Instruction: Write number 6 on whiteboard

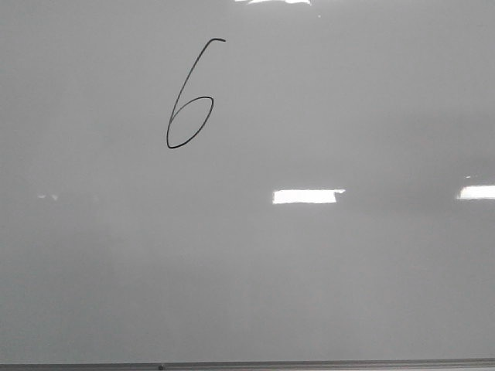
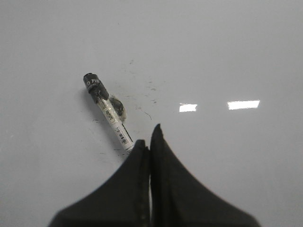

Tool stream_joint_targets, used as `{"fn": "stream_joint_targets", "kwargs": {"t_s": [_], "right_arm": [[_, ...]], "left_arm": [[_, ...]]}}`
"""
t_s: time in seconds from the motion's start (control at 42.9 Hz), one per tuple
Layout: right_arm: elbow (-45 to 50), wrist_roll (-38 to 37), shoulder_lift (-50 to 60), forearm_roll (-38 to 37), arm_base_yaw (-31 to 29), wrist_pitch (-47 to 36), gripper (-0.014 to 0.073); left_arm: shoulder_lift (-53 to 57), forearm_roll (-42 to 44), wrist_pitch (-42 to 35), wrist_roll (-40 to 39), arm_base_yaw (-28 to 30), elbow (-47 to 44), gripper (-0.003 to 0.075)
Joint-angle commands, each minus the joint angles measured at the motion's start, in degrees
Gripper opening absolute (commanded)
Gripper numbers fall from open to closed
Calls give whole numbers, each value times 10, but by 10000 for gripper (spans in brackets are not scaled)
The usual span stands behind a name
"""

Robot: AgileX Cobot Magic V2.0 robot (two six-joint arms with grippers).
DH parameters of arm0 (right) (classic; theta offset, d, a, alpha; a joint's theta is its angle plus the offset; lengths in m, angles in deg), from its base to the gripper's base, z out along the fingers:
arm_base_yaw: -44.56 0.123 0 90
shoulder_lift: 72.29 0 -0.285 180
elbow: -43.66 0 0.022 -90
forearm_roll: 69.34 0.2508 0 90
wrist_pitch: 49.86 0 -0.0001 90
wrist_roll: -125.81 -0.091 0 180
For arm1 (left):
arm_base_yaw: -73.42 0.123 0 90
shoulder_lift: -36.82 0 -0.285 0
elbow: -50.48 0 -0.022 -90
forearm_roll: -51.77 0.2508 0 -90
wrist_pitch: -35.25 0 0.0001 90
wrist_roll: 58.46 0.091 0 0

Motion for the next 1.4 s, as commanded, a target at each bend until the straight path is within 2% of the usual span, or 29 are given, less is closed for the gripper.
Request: {"fn": "stream_joint_targets", "kwargs": {"t_s": [0.0,0.56,0.653,0.746,0.956,1.166,1.212,1.375], "right_arm": [[-14,0,-5,-5,-3,-48,-69],[6,1,-5,-12,-3,-55,-69],[17,19,-1,2,-7,-57,-69],[38,74,8,36,-30,-85,-69],[116,185,61,158,-129,-162,-69],[202,199,100,221,-196,-163,-69],[199,202,102,228,-207,-128,-69],[199,225,102,234,-217,-119,-69]], "left_arm": [[10,0,-43,-6,-2,-2,-20],[10,0,-43,-6,-2,-2,-20],[10,0,-43,-6,-2,-2,-20],[10,0,-43,-6,-2,-2,-20],[10,0,-43,-6,-2,-2,-20],[10,0,-43,-6,-2,-2,-20],[10,0,-43,-6,-2,-2,-20],[9,0,-44,-6,-2,-2,-20]]}}
